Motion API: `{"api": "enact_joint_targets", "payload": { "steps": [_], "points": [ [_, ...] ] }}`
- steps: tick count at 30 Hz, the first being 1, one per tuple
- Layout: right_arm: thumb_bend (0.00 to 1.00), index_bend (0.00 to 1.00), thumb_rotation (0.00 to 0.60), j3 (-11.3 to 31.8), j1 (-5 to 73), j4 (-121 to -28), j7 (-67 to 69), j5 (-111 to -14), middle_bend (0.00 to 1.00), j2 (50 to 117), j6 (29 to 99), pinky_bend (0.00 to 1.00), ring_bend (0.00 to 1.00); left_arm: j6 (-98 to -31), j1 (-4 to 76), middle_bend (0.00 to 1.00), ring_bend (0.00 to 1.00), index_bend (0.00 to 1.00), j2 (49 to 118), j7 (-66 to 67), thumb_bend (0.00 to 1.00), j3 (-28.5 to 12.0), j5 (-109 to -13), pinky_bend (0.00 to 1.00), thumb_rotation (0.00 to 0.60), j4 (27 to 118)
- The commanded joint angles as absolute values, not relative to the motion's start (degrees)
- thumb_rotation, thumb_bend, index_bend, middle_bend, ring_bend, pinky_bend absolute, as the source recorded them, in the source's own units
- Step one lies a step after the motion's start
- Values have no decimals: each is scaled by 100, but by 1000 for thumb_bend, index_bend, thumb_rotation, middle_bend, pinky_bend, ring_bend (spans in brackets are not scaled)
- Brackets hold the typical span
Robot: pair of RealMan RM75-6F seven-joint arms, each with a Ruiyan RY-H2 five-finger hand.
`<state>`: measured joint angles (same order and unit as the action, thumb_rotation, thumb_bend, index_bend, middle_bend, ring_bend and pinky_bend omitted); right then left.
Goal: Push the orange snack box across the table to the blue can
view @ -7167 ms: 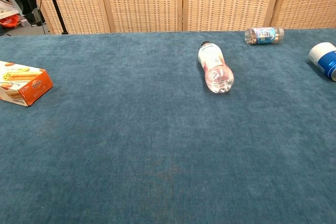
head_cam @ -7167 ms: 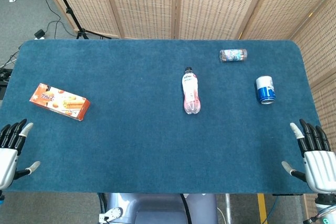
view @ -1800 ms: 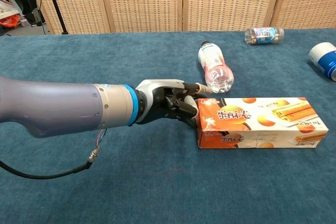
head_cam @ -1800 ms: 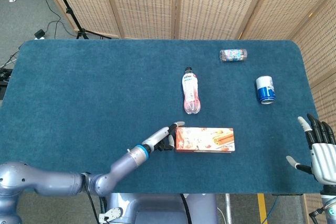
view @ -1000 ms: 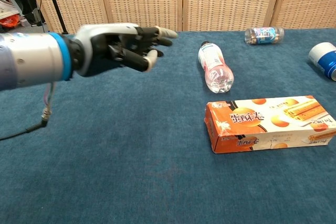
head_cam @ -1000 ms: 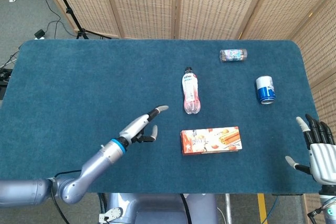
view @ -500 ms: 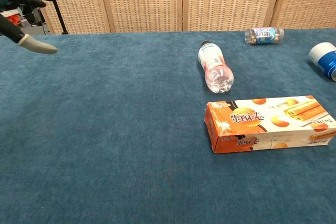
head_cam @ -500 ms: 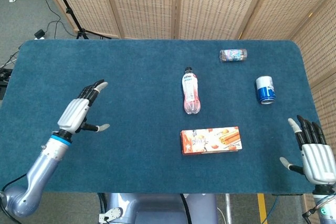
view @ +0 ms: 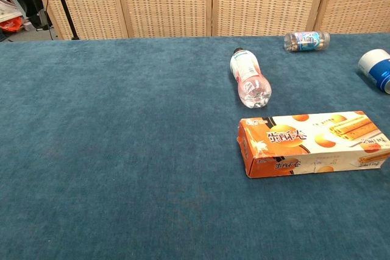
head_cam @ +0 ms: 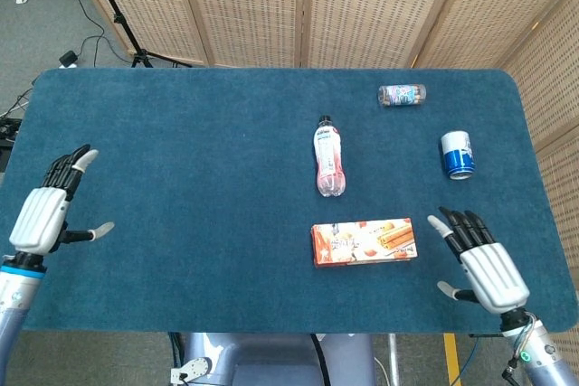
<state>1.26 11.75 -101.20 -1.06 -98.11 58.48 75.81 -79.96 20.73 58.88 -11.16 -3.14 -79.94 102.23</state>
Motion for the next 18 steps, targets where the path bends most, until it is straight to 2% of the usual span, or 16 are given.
{"api": "enact_joint_targets", "payload": {
  "steps": [1, 8, 14, 18],
  "points": [
    [0, 0, 600, 82, 1525, -10164, -24, -10151, 0, 5885, 7249, 0, 0, -8286, 1783, 0, 0, 0, 5783, -1359, 0, -172, -8145, 0, 600, 10097],
    [0, 0, 600, 174, 2143, -10344, -375, -10460, 0, 6110, 6558, 0, 0, -8512, 1483, 0, 0, 0, 5739, -1729, 0, -86, -8283, 0, 600, 9906],
    [0, 0, 600, 308, 2566, -10236, -789, -10745, 0, 6660, 6296, 0, 0, -8554, 1381, 0, 0, 0, 5806, -1921, 0, -97, -8372, 0, 600, 9724],
    [0, 0, 600, 349, 2964, -10200, -884, -10906, 0, 6818, 5867, 0, 0, -8567, 1350, 0, 0, 0, 5822, -1968, 0, -151, -8357, 0, 600, 9681]
  ]
}}
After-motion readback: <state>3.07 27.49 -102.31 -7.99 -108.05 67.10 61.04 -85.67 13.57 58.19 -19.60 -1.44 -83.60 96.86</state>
